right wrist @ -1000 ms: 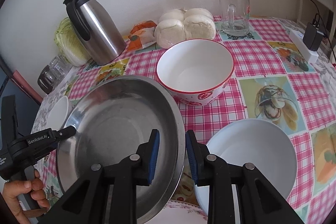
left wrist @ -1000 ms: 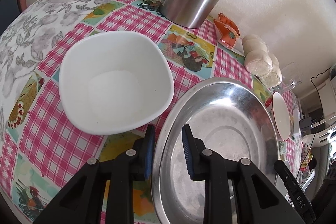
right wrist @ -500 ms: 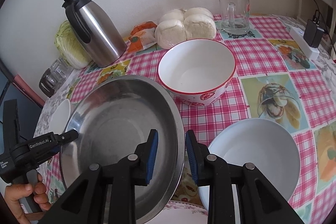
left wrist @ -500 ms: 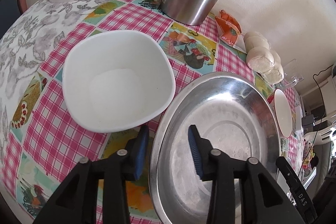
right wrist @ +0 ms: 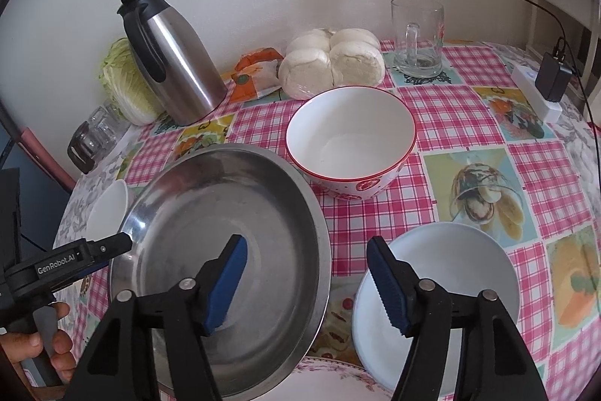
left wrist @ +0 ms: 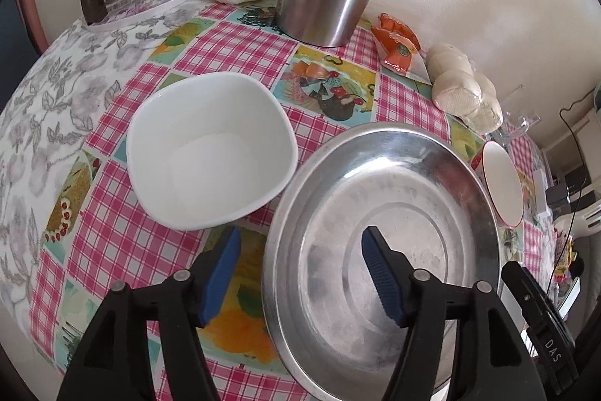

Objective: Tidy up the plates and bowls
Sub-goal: 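Lower the steel basin onto the table and open both grippers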

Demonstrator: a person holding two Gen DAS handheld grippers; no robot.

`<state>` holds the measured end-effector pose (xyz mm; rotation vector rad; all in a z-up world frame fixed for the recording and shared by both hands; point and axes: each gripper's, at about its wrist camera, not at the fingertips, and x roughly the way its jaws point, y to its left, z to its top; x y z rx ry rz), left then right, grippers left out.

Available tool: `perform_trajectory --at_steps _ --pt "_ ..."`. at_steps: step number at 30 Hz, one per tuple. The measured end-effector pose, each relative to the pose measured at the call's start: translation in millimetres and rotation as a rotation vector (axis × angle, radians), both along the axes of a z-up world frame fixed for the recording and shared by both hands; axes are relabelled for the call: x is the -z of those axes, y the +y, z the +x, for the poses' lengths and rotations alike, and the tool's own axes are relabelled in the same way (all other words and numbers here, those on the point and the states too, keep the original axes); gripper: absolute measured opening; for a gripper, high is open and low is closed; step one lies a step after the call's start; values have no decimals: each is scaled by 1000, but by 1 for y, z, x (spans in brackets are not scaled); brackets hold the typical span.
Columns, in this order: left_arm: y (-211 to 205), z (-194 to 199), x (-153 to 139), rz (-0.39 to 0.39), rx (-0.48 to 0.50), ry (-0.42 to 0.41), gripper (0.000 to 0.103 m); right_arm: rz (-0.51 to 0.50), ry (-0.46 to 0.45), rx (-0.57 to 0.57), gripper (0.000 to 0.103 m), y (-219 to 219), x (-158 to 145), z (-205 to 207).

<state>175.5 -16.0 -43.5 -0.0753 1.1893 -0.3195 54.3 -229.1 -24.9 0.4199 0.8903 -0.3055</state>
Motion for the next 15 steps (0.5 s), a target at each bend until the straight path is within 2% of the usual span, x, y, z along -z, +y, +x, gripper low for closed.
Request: perform_trajectory --at_steps 9,12,15 --pt "-16 -14 -3 46 58 -19 78 -43 -11 -37 101 12 -6 -1" --pt "-19 -17 -6 62 65 -36 85 -58 -13 -48 103 14 -8 -2" --pt "-21 -21 -10 72 68 -56 86 -73 -10 -53 103 16 -10 -4"
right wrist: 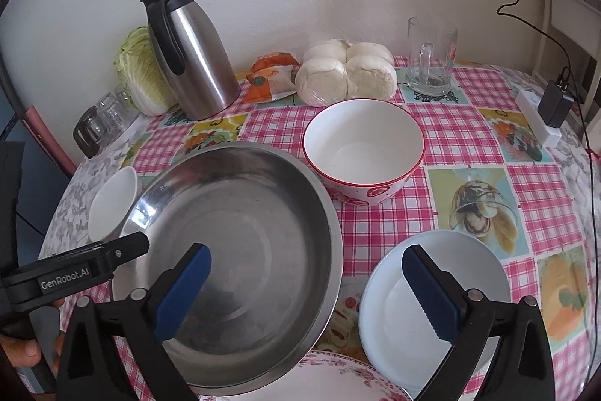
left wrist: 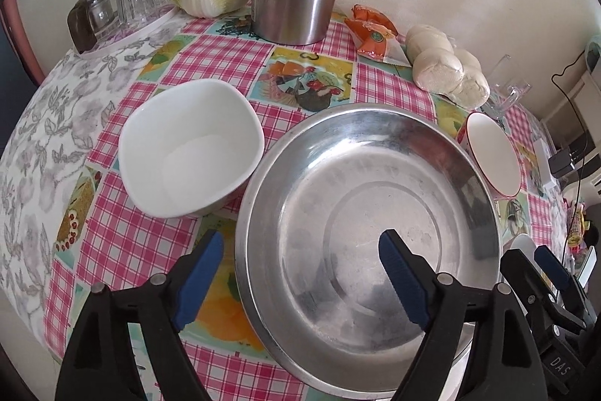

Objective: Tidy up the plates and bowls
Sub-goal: 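Lower the steel basin onto the table and open both grippers, then move both grippers to the floral-rimmed plate rim and close them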

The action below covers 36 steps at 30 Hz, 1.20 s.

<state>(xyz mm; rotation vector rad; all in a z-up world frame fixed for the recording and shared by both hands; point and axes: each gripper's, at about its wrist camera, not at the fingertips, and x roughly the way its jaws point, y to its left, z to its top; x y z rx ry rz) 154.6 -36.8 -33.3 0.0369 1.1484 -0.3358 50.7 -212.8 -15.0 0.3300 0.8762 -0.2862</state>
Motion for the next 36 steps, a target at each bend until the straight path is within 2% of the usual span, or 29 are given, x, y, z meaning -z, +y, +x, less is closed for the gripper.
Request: perform_trajectory --at_steps 4,5,6,8,20,36 --pt "0 -4 -4 17 -3 -26 87 -15 3 -9 103 2 -2 -3" --pt "0 -5 -4 20 -5 -30 89 -18 3 -11 103 3 -2 -4" --pt "0 -6 -5 21 -8 -33 96 -21 2 -14 103 3 -3 -5" --pt "1 -8 -6 19 -14 -44 99 -27 2 -15 103 4 -4 -7" --pt "2 -31 -22 8 -15 -118 100 -55 3 -14 103 8 -10 -27" --pt "5 -73 -23 -35 17 -123 100 -60 -30 14 103 6 -21 -64"
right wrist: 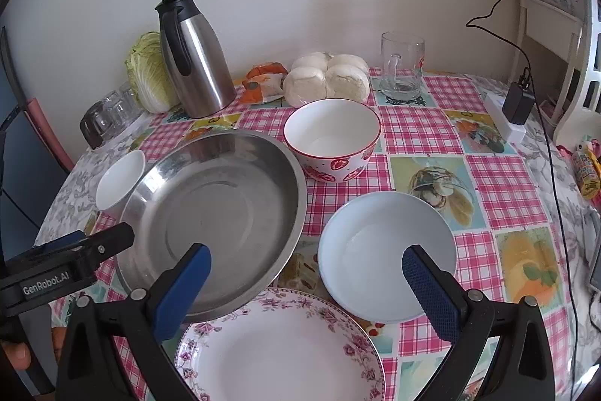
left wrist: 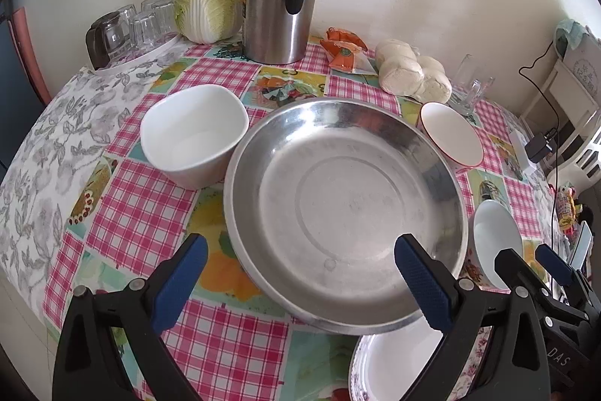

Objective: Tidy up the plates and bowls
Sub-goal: 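Move both grippers to the floral-rimmed plate rim and close them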

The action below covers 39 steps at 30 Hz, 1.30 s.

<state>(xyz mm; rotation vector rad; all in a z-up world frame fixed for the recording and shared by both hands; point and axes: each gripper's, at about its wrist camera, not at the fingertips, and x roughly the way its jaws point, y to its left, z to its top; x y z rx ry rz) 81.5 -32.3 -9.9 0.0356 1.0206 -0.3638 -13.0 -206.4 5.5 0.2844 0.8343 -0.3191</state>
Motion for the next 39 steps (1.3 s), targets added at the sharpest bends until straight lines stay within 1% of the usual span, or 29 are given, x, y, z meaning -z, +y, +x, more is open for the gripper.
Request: perform_trajectory --at_steps 3,6,12,19,23,26,29,33,39 --pt "1 -6 2 -19 12 18 100 13 6 7 103 -1 1 -7" --pt "3 -11 6 -48 31 53 100 28 20 27 103 -5 4 -13" --pt "3 -21 14 -70 55 122 100 55 75 70 103 -13 13 -23" --pt "-1 -33 26 -60 85 185 100 84 146 117 103 -19 27 -36" --pt "-4 -39 35 -45 97 225 100 124 185 149 103 -26 39 -45" --pt "-8 -41 42 -41 111 251 100 165 231 172 103 -32 52 -49" --pt "-11 -40 54 -38 109 308 100 203 272 200 103 -38 66 -53" --pt "-14 -40 71 -51 103 394 100 235 302 224 103 -41 77 -58" --pt "-26 -39 84 -23 110 434 100 262 328 212 103 -39 87 -58"
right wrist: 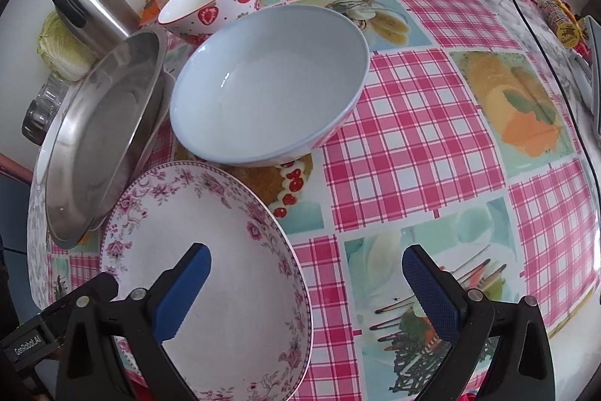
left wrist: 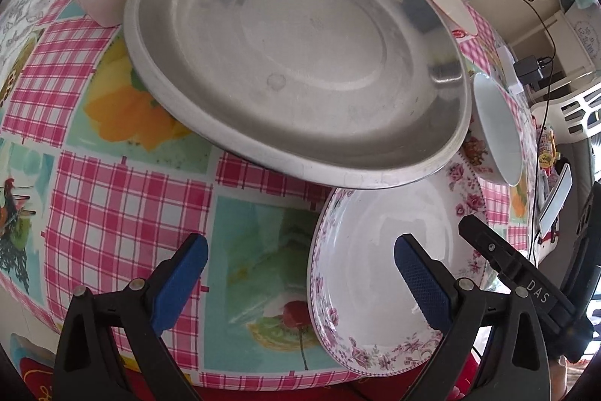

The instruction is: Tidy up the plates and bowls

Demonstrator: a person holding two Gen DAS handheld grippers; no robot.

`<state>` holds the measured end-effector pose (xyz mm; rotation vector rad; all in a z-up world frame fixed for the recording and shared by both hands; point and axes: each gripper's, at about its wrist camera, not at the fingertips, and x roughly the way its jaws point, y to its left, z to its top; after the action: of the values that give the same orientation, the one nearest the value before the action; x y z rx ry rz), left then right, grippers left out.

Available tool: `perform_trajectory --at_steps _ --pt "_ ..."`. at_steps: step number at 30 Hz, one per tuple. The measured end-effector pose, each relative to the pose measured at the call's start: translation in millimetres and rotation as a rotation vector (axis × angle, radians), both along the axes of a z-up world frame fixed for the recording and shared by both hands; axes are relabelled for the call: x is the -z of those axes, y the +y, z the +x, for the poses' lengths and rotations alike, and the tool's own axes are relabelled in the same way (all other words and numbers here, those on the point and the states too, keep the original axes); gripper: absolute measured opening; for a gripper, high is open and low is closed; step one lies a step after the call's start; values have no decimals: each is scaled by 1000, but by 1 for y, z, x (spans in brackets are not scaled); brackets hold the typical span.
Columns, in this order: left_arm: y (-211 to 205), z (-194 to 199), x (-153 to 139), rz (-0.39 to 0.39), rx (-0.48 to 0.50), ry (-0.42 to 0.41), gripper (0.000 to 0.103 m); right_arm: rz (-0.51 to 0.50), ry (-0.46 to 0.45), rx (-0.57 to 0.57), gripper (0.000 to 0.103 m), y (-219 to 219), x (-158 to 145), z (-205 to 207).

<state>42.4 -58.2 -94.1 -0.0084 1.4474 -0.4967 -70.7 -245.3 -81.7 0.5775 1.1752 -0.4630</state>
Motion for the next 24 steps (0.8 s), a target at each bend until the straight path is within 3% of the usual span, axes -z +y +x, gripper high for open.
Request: perform_trajectory --at_steps 3,5,7,9,11,13,16,21,24 --pt "-6 2 3 4 4 5 99 3 9 0 102 -1 4 0" --pt "-11 2 1 7 17 -5 96 9 5 3 96 0 4 1" --pt "-16 1 0 5 28 -13 88 5 -5 -3 82 1 3 2" --pt "-21 0 -2 1 39 -15 80 7 -17 -17 76 3 0 5" --pt "-23 0 -3 -7 45 -12 78 29 -33 -28 67 3 -1 8" --pt "-23 -1 -4 -21 49 -7 78 36 -39 -39 52 6 -3 12" --pt "-29 -3 -6 -48 62 2 63 59 -44 -38 39 6 -2 13" --pt "-39 -9 -1 -55 87 8 35 82 -58 -30 26 1 -1 8" --pt "-39 -13 -2 -53 85 2 30 108 -73 -23 24 -4 2 3"
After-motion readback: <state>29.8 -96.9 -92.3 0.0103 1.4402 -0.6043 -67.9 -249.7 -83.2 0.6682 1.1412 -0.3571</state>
